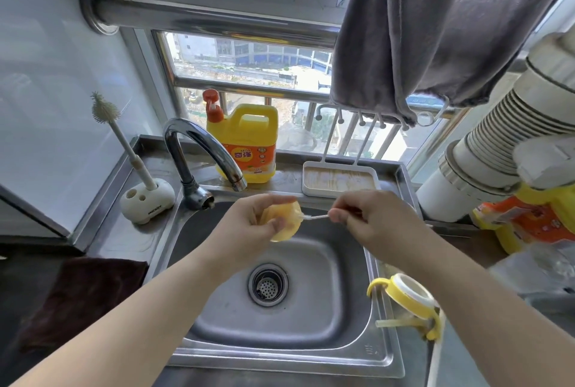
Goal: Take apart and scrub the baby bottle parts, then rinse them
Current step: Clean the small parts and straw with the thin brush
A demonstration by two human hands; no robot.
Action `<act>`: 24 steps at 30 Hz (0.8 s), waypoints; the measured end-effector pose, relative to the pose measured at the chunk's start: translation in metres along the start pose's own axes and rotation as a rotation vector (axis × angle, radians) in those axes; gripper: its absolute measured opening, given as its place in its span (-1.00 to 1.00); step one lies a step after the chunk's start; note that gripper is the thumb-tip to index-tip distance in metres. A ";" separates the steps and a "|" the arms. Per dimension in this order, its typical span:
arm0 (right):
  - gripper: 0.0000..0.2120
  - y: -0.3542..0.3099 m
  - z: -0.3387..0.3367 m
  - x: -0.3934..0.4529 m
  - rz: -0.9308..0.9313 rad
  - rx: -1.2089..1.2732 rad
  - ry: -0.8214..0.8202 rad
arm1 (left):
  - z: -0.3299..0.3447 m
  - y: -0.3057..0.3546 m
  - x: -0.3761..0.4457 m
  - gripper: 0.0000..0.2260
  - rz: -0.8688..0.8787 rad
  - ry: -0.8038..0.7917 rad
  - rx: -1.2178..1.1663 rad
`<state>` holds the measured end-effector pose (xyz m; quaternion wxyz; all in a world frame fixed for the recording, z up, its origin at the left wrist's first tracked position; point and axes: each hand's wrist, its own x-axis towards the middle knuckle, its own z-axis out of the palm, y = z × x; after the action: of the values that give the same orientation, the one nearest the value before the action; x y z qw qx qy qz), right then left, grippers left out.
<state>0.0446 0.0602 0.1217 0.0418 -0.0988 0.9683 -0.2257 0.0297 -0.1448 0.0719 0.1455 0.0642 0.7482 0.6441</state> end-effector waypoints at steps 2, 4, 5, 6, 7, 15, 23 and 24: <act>-0.88 0.010 -0.012 -0.006 0.009 -0.002 -0.032 | -0.001 -0.004 0.000 -0.54 -0.016 0.017 -0.029; -0.88 0.013 -0.018 -0.011 -0.007 -0.025 -0.027 | -0.001 -0.006 0.001 -0.53 -0.035 0.034 -0.037; -0.91 0.013 -0.020 -0.012 -0.021 -0.023 -0.006 | -0.001 -0.007 0.001 -0.57 -0.034 0.027 -0.034; -0.92 0.012 -0.020 -0.012 -0.043 -0.017 0.024 | 0.000 -0.006 0.000 -0.62 -0.029 0.005 -0.039; -0.92 0.011 -0.019 -0.011 -0.070 -0.017 0.048 | 0.001 -0.004 -0.002 -0.65 -0.025 -0.028 -0.057; -0.87 -0.006 -0.011 -0.008 -0.155 -0.194 0.054 | 0.007 0.009 -0.008 -0.78 -0.074 -0.086 -0.111; -0.85 -0.009 -0.004 -0.006 -0.045 -0.156 0.008 | 0.005 0.001 -0.007 -0.81 -0.051 -0.034 -0.002; -0.86 -0.007 -0.005 -0.005 -0.019 -0.144 0.000 | 0.003 0.000 -0.006 -0.80 -0.053 -0.033 -0.037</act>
<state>0.0502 0.0577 0.1297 0.0327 -0.1108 0.9810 -0.1560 0.0367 -0.1434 0.0723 0.1761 0.0524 0.7350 0.6527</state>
